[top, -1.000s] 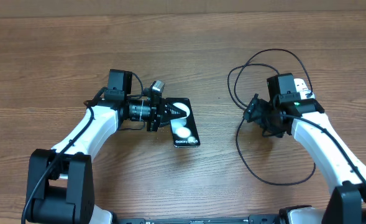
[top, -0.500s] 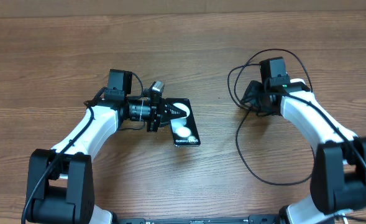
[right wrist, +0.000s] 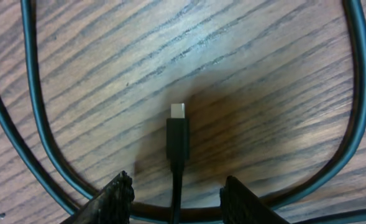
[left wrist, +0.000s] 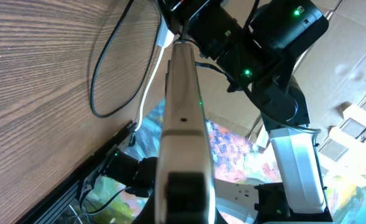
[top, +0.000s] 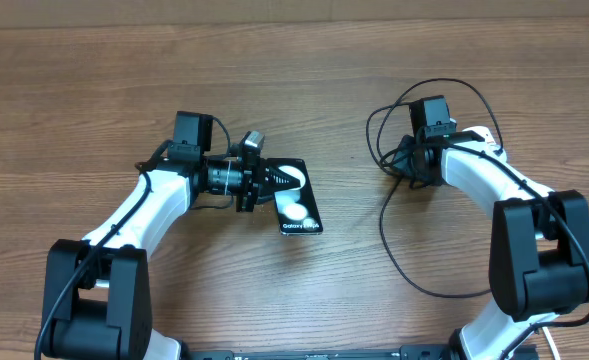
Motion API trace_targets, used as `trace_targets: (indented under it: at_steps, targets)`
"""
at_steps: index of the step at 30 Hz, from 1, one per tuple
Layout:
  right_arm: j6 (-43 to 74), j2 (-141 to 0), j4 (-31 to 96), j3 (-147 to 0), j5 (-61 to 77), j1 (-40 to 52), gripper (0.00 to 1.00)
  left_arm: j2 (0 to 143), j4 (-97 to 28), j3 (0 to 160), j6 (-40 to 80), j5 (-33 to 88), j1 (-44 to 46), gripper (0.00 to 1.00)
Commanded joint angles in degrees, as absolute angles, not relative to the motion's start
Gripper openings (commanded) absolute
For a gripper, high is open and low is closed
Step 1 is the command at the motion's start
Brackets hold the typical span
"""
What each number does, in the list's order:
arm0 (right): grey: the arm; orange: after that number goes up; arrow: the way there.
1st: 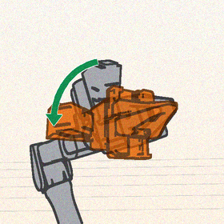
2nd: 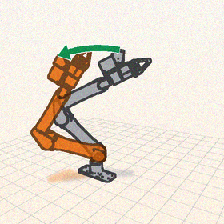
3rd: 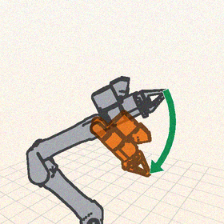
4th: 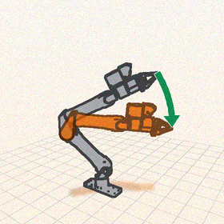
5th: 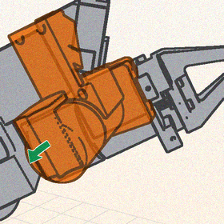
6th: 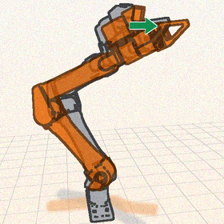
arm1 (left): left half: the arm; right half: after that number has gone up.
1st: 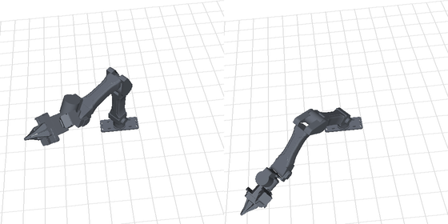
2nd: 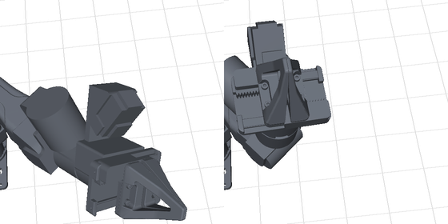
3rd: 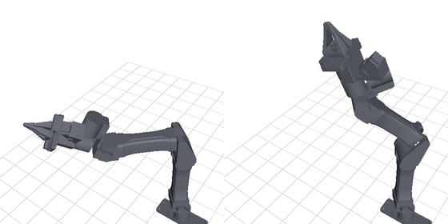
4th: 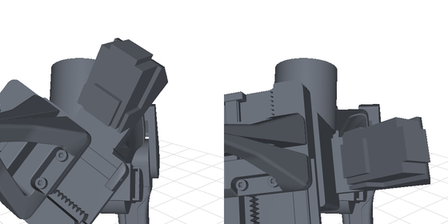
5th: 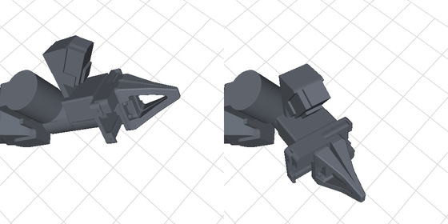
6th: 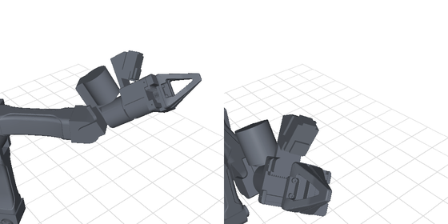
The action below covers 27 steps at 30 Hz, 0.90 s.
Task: Plug charger to phone and switch on socket
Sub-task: 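Grasp the black cable's USB-C plug with the right gripper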
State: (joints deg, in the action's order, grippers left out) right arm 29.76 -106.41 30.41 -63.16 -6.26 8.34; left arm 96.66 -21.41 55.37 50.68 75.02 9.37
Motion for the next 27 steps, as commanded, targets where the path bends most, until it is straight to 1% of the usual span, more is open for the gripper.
trace_targets:
  at_steps: [1,5,6,9,13,15,16,21,24,25,27]
  targets:
    - [29.5,-107.1,29.8,-64.1,-7.0,8.2,0.43,96.5,-21.2,55.4,51.5,78.0,9.3,0.04]
    - [29.5,-108.8,29.4,-64.1,-7.0,8.2,0.42,96.5,-21.2,55.4,51.5,78.0,9.3,0.04]
    - [29.5,-109.7,29.4,-64.1,-7.0,8.2,0.4,96.5,-21.2,55.4,51.5,78.0,9.3,0.05]
    - [29.5,-111.5,30.1,-64.1,-7.0,8.2,0.31,96.5,-21.2,55.4,51.5,78.0,9.3,0.04]
    - [29.5,-111.8,30.9,-64.2,-7.0,8.2,0.15,96.5,-21.2,55.4,51.5,77.8,9.3,0.04]
    - [29.5,-111.3,31.5,-65.2,-6.4,8.2,0.06,96.5,-21.2,55.4,51.4,77.8,9.3,0.04]
    - [29.5,-110.9,32.5,-66.3,-6.1,8.2,0.04,96.5,-21.2,55.4,51.4,77.8,9.3,0.04]
    - [29.5,-107.7,40.7,-75.2,-4.4,8.2,0.04,96.5,-20.5,55.4,51.2,77.8,9.3,0.04]
    - [29.5,-105.2,49.8,-83.4,-3.7,8.2,0.04,96.5,-17.6,55.4,51.3,77.8,9.3,0.04]
    - [29.4,-104.4,52.6,-85.8,-2.6,8.2,0.04,96.5,-16.5,55.4,51.3,77.8,9.3,0.04]
    - [25.5,-102.6,57.8,-89.7,3.7,8.2,0.04,96.5,-13.7,55.4,51.4,77.8,9.3,0.04]
